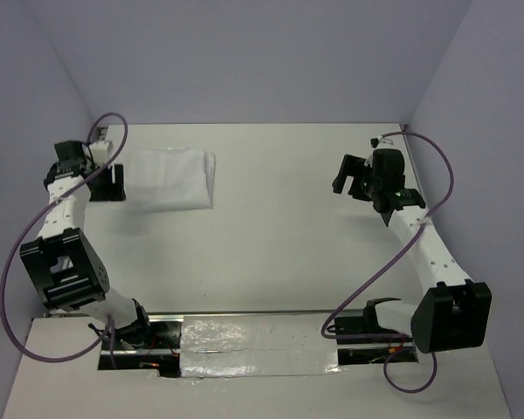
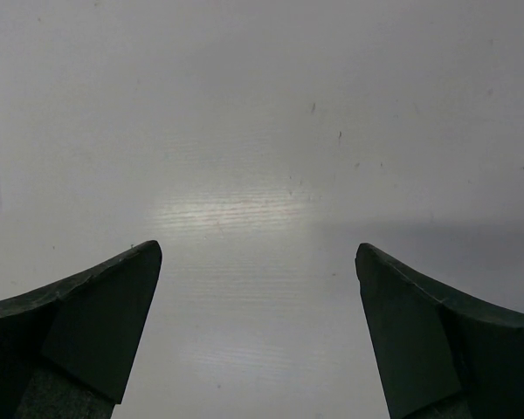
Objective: Fold and stack the long sleeve shirts
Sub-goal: Neatly place the folded shirt to the corner
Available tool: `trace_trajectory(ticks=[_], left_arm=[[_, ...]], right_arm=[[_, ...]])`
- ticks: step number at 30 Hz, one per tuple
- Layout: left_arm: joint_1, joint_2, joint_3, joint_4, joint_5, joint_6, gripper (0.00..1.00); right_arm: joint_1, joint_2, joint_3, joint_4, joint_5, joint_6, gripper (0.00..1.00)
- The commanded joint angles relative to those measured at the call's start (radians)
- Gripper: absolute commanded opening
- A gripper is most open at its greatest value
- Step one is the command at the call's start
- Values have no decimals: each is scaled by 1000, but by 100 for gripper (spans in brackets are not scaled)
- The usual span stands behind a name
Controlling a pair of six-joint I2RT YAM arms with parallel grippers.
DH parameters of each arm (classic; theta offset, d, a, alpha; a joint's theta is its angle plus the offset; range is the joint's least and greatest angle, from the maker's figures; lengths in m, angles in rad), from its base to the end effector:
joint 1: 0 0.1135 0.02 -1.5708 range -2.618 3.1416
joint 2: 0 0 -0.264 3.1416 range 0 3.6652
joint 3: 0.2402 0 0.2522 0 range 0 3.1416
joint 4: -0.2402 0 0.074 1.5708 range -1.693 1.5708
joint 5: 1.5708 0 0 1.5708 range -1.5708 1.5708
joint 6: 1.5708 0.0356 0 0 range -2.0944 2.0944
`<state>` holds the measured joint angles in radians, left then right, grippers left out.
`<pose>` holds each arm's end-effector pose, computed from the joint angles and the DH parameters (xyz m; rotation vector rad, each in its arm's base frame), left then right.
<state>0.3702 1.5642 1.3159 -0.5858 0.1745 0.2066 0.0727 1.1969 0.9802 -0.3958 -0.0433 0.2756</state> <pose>0.3227 0.1186 0.2947 -0.1147 2.3864 0.0619 0.2645 0.0208 0.3022 0.1976 2.1842 0.2442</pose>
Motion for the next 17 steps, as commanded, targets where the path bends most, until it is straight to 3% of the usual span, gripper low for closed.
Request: trace_trajectory(ticks=[1,5,17], left_arm=[[50,-71,-217,39,-89,-45,78],[52,-162,-366,107,-124,-47,78],[52,-118,-331,132,-93,-79,77]], right_arm=[[-4,-34,-50,81,2,19,100],[-4,-95,-158,198,-53,39,100],[-4,-235,-287,316,-66,39,100]])
